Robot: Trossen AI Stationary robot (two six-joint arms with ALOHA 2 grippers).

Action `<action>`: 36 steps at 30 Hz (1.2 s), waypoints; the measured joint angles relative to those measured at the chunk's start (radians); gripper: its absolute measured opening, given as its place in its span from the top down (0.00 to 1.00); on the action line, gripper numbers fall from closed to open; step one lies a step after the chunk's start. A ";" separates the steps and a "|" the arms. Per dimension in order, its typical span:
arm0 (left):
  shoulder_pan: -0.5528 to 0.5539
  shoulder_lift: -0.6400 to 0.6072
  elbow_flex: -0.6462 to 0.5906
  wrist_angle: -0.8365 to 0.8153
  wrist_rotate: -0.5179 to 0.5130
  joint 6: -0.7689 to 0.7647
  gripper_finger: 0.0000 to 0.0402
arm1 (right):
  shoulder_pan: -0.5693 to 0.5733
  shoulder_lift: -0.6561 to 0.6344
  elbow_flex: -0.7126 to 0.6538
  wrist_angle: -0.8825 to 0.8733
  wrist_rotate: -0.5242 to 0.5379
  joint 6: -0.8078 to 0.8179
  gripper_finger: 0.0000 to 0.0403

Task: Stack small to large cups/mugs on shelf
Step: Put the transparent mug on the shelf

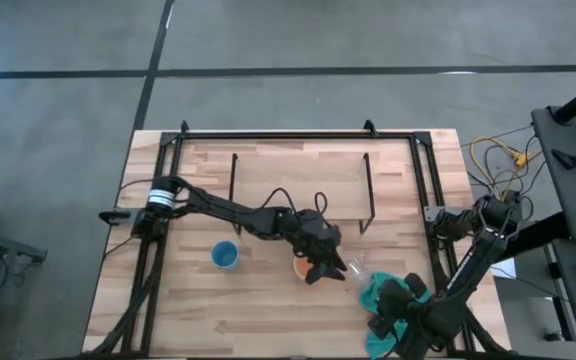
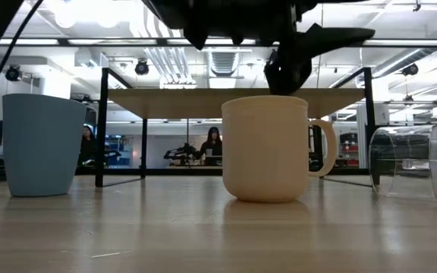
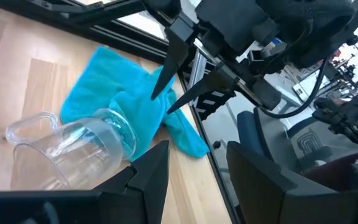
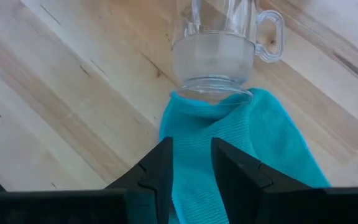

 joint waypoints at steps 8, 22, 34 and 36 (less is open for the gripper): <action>-0.001 -0.001 0.002 0.000 -0.039 0.005 0.63 | -0.003 0.000 0.000 0.006 0.000 0.022 0.74; -0.037 -0.001 0.017 0.001 -0.121 0.055 0.63 | -0.003 0.000 -0.003 0.016 0.000 0.021 0.74; -0.048 0.029 0.017 -0.002 -0.154 0.053 0.63 | -0.003 0.000 -0.005 0.061 -0.001 -0.008 0.74; -0.049 0.034 0.017 -0.001 -0.154 0.053 0.63 | -0.003 0.000 -0.009 0.083 -0.001 -0.022 0.74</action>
